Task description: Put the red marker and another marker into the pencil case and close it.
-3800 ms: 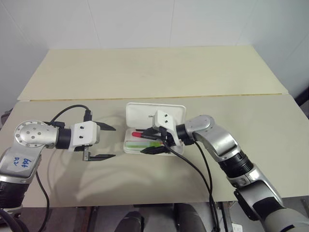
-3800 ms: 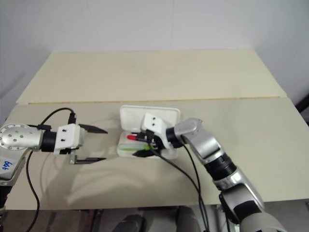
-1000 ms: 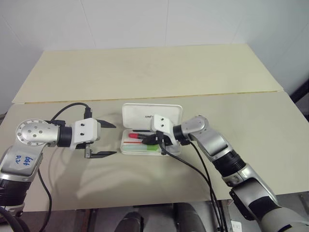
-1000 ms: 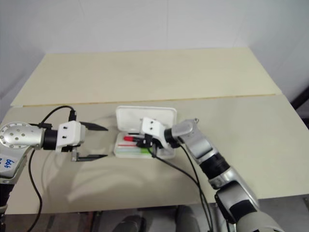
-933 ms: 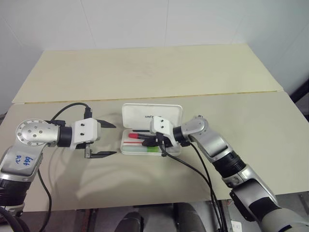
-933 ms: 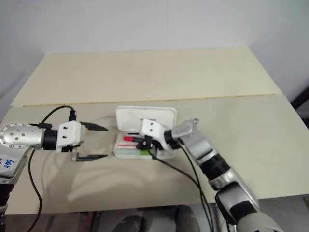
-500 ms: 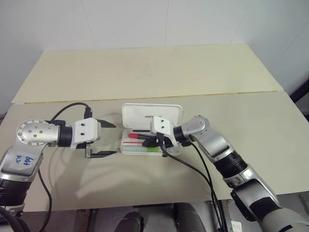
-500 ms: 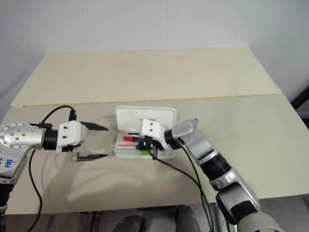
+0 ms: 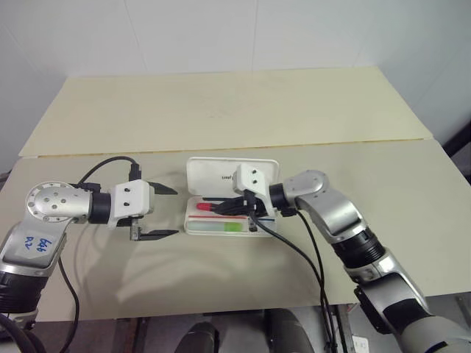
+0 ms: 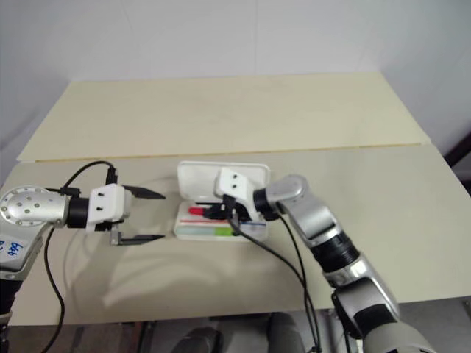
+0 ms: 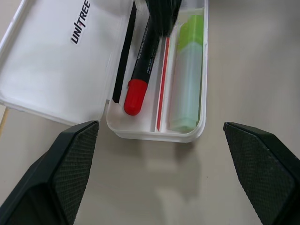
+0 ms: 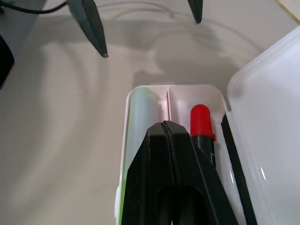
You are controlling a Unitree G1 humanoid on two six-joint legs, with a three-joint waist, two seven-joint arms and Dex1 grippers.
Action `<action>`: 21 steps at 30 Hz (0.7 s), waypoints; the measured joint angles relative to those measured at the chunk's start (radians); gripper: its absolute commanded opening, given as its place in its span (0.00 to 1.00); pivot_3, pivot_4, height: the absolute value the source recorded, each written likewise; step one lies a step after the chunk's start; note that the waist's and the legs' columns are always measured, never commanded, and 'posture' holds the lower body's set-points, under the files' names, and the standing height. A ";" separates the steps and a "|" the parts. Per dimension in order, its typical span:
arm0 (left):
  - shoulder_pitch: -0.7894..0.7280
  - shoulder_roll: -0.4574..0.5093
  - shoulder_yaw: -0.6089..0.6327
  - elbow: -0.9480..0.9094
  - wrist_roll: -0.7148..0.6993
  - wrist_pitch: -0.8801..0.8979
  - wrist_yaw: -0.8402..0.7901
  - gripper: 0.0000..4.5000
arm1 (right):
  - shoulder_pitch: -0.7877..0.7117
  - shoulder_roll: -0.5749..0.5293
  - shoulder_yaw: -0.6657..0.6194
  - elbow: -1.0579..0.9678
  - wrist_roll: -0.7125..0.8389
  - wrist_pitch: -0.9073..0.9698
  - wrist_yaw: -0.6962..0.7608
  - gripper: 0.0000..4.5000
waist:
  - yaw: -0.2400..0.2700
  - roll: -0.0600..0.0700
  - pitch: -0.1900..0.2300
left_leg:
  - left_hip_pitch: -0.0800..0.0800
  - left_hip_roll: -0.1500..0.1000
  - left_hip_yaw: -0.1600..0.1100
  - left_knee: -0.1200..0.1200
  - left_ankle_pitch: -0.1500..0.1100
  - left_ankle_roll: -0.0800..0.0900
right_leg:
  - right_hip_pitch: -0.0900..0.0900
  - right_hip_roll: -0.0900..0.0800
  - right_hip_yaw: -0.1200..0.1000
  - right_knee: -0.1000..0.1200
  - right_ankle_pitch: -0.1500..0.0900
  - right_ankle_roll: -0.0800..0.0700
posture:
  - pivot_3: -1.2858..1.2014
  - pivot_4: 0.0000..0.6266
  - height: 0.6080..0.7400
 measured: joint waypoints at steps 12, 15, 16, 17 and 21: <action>-0.025 -0.035 -0.012 -0.001 -0.004 0.012 0.006 1.00 | 0.070 -0.297 -0.111 -0.058 0.126 0.046 0.161 0.94 | 0.003 0.000 0.000 | -0.001 0.000 0.005 0.000 -0.002 0.002 | 0.000 -0.001 0.000 -0.002 0.000 0.000 | 0.52 0.24 1.00; -0.025 -0.056 -0.021 -0.016 -0.013 0.041 0.013 1.00 | 0.071 -0.347 -0.153 -0.055 0.146 0.038 0.194 1.00 | 0.002 0.000 0.000 | -0.001 0.000 0.010 0.001 -0.002 0.002 | 0.000 -0.001 -0.001 -0.002 0.000 0.000 | 0.52 0.24 1.00; -0.027 -0.066 -0.022 -0.031 -0.017 0.053 0.019 1.00 | 0.069 -0.357 -0.156 -0.039 0.146 0.029 0.201 1.00 | 0.000 0.000 0.000 | -0.001 0.001 0.012 0.001 -0.002 0.002 | 0.000 -0.001 -0.001 -0.002 0.000 0.000 | 0.52 0.24 1.00; -0.030 -0.076 -0.022 -0.042 -0.021 0.064 0.024 1.00 | 0.065 -0.362 -0.157 -0.011 0.142 0.012 0.204 1.00 | -0.001 0.000 0.000 | 0.000 0.001 0.013 0.001 -0.002 0.002 | 0.000 -0.001 0.000 -0.001 0.000 0.000 | 0.52 0.24 1.00; -0.034 -0.105 -0.033 -0.079 -0.035 0.112 0.049 1.00 | -0.008 -0.359 -0.159 0.161 0.093 -0.085 0.188 1.00 | 0.001 0.000 0.000 | 0.001 0.001 0.015 0.002 -0.002 0.002 | 0.000 -0.001 0.001 -0.001 0.001 0.000 | 0.52 0.24 1.00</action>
